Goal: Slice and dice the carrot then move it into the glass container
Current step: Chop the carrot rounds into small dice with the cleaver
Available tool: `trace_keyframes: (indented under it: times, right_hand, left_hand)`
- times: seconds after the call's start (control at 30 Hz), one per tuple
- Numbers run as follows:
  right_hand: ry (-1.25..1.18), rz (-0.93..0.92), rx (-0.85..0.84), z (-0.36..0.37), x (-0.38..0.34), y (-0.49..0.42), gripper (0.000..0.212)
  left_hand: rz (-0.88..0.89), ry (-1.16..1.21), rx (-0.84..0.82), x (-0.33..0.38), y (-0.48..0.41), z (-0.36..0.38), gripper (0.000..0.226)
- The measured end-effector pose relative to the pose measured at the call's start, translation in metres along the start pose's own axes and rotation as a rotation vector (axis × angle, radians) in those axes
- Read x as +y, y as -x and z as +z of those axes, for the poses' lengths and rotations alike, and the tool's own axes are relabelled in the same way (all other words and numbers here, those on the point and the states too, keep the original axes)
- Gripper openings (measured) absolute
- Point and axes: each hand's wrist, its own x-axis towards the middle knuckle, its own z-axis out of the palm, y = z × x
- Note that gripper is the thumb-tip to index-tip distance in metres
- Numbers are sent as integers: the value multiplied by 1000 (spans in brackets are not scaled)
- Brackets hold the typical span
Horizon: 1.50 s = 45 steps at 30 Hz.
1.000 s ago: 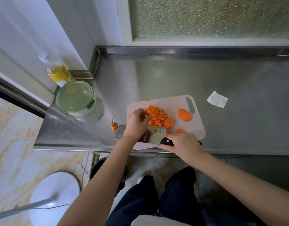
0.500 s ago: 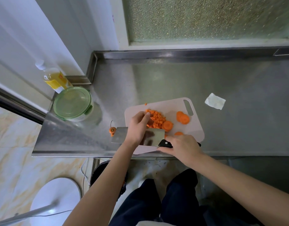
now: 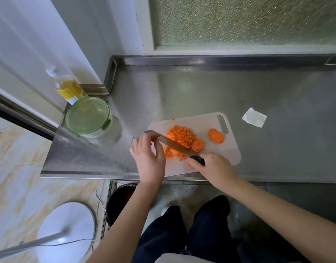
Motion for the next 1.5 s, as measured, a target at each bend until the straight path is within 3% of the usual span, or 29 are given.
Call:
trace_keyframes:
  times: [0.07,0.13,0.27,0.37,0.53,0.7,0.87,1.07,1.33,1.4,1.5]
  right_hand:
    - [-123,74,-31,-1,-3,-2,44]
    - [-222,144,-73,2,-6,-5,46]
    - [-355,202,-96,10,-12,-9,55]
    - [-407,204,-102,18,-18,-7,61]
    - [-484,233,-130,19,-24,-6,64]
    - [-539,301,-144,16,-26,-9,64]
    - [-535,307,-179,18,-26,-13,64]
    - [-563,340,-226,26,-30,-16,60]
    - [-521,334,-211,23,-37,-19,59]
    - [-552,346,-155,21,-37,-22,58]
    - [-538,356,-102,16,-34,-26,54]
  left_hand:
    - [-52,-19,-30,-17,6,2,15]
    - [-121,-34,-168,-32,11,7,17]
    - [-204,-244,-463,-44,11,17,58]
    - [-214,-350,-560,-46,8,26,63]
    - [-163,-361,-584,-49,7,33,44]
    - [-91,-348,-562,-52,8,33,42]
    - [-180,-147,-491,-54,9,30,41]
    - [-199,-77,-419,-59,12,28,20]
    - [-184,-77,-335,-52,13,29,15]
    - [-205,-153,-345,-48,15,30,23]
    - [-84,-283,-342,-46,17,37,36]
